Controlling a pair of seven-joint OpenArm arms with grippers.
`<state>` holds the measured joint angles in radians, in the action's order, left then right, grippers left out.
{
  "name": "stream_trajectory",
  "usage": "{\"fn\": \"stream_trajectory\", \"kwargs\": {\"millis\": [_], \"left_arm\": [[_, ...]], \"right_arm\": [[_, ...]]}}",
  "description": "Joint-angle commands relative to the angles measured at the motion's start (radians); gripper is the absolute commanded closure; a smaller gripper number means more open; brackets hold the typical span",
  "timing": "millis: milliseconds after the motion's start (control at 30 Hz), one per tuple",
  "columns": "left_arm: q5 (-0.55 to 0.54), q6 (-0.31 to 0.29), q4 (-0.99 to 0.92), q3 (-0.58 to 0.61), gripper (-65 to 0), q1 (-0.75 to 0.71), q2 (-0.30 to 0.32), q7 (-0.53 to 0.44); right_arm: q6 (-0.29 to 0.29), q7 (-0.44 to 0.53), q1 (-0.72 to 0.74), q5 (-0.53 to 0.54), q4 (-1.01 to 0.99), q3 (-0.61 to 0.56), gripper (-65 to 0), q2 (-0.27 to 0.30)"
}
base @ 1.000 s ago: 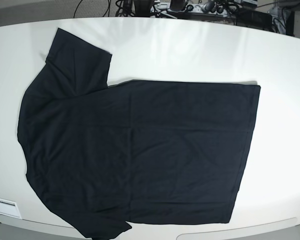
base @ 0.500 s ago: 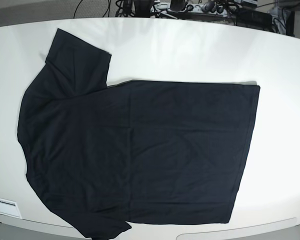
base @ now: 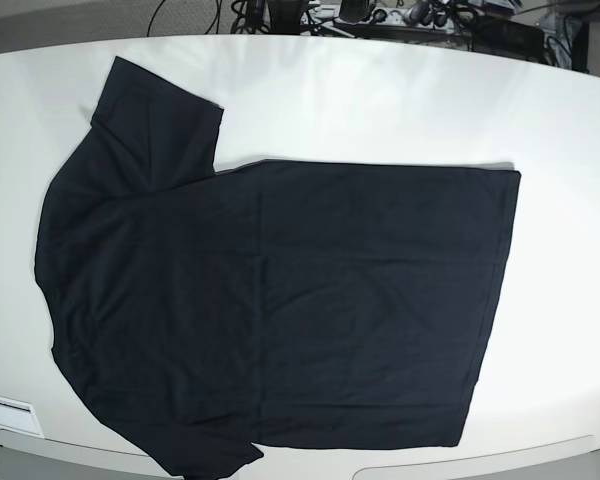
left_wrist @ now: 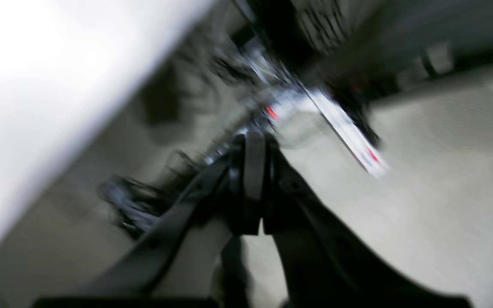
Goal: Fold the T-shirt properly
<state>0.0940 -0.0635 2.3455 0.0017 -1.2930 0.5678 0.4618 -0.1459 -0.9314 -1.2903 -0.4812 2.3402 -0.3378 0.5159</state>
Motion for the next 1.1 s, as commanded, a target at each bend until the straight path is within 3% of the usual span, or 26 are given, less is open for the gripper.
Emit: {"fn": "stream_trajectory", "kwargs": {"millis": [0, 133, 267, 367, 567, 700, 833, 967, 1067], "left_arm": [[0.004, 0.004, 0.011, -0.033, 0.0, -0.016, 0.003, -0.005], [0.003, -0.006, 0.011, -0.156, 0.0, -0.016, 0.005, -0.017], [0.0, -0.042, 0.011, -0.221, 0.0, -0.016, 0.048, -0.02], [-0.001, -0.063, 0.011, -0.248, 0.0, 0.035, 0.099, -0.049], [-0.001, -0.209, -0.002, -0.256, 0.0, 0.217, 0.208, -0.122], [0.014, -0.27, -0.105, -0.256, 0.0, 0.332, 0.265, -0.143], [0.082, -0.337, -0.254, -0.256, 0.0, 0.435, 0.317, -0.253], [0.111, -0.409, -0.399, -0.256, -0.1, 0.516, 0.412, -0.355], [0.119, -0.467, -0.505, -0.252, -21.1, 0.567, 0.5, -0.496]], "right_arm": [[-0.014, -0.006, -0.019, -0.035, 0.016, -0.001, 0.0, 0.01], [-0.065, -0.02, -0.019, -0.092, 0.016, -0.001, 0.0, 0.04], [-0.12, -0.015, -0.019, -0.182, 0.016, -0.001, 0.0, 0.094], [-0.121, 0.03, -0.019, -0.219, 0.016, 0.013, 0.0, 0.108], [0.006, 0.159, 0.158, -0.132, 0.016, 0.11, 0.0, 0.108], [0.113, 0.207, 0.319, 0.097, 0.016, 0.189, 0.0, 0.108], [0.198, 0.271, 0.414, 0.313, 0.016, 0.233, 0.0, 0.107], [0.218, 0.288, 0.426, 0.326, 0.016, 0.233, 0.0, 0.1], [0.217, 0.289, 0.426, 0.328, 0.016, 0.233, 0.0, 0.09]]}}
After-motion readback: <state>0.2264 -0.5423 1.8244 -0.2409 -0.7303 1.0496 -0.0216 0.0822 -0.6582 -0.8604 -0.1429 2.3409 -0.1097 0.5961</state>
